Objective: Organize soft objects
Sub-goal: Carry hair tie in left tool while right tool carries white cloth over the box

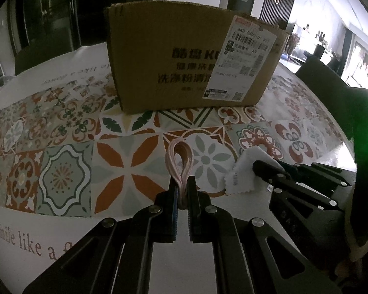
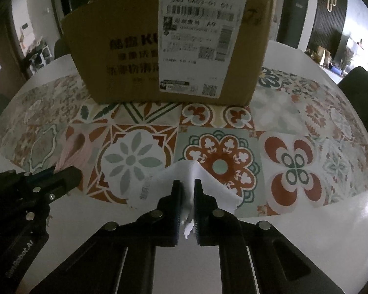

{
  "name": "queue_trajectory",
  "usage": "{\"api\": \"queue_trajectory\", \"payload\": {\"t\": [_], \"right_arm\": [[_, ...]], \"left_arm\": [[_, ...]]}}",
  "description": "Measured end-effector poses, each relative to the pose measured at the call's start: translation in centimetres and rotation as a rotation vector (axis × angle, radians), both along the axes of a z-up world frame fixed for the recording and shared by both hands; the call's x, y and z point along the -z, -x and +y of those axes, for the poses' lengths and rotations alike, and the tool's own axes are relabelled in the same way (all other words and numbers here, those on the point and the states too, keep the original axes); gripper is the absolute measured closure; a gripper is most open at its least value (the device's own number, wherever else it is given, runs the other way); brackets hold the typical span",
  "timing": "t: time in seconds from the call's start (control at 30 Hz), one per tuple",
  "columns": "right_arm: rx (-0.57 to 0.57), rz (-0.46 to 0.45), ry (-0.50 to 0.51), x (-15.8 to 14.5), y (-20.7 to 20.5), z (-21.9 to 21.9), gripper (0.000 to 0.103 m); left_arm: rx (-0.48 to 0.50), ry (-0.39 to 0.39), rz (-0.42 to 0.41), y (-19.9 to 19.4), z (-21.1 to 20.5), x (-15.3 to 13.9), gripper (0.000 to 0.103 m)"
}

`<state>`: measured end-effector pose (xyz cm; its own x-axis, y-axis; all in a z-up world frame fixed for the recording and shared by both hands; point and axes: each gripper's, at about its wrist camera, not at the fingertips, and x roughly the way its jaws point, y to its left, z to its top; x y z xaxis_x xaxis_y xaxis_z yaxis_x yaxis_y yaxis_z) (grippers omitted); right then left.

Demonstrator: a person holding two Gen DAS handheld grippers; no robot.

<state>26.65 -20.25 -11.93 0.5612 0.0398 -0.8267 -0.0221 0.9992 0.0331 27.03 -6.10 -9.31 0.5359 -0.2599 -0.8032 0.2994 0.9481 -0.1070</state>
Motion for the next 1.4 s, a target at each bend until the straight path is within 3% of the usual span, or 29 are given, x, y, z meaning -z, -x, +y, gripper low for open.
{"api": "queue_trajectory", "payload": {"t": [0.5, 1.4], "right_arm": [[0.009, -0.112, -0.084, -5.1, 2.5, -0.6, 0.094], [-0.015, -0.386, -0.098, -15.3, 4.4, -0.4, 0.094]], "left_arm": [[-0.009, 0.044, -0.069, 1.8, 0.0, -4.0, 0.095], [0.01, 0.091, -0.277, 2.8, 0.8, -13.5, 0.095]]}}
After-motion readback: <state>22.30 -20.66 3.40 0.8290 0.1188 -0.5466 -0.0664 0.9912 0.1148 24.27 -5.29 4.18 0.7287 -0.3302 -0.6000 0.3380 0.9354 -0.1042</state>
